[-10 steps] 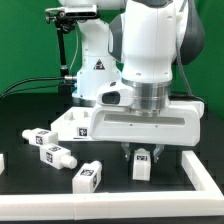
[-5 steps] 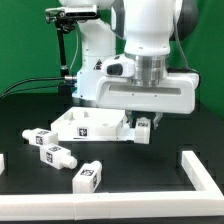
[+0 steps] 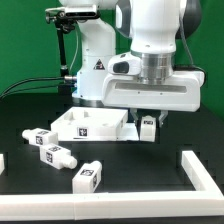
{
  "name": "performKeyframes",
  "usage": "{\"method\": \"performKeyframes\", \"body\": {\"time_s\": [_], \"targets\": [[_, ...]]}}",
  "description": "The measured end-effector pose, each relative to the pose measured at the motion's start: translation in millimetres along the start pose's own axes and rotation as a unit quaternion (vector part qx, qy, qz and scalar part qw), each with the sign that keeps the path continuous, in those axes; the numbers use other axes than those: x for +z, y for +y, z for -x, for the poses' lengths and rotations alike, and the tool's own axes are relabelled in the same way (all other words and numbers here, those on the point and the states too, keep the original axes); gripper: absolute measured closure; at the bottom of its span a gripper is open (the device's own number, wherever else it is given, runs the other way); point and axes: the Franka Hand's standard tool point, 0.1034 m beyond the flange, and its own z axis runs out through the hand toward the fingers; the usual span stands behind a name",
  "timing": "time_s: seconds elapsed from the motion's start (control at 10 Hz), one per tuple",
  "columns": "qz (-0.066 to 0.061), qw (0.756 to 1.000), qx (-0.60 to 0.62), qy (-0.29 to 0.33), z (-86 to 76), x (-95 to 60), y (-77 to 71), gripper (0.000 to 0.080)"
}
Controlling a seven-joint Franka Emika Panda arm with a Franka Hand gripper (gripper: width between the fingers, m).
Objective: Assemble one leg
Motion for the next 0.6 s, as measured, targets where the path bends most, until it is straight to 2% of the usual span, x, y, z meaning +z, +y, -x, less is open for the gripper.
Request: {"method": "performKeyframes", "body": {"time_s": [0.1, 0.4, 0.6], "targets": [[-0.002, 1.0, 0.0, -0.001, 15.3, 10.2, -2.7, 0.0514], [0.002, 1.0, -0.01, -0.004, 36.4, 34.8, -10.8, 0.0514], [0.003, 1.0, -0.017, -0.005, 37.7, 33.5, -18.2, 0.0514]]}}
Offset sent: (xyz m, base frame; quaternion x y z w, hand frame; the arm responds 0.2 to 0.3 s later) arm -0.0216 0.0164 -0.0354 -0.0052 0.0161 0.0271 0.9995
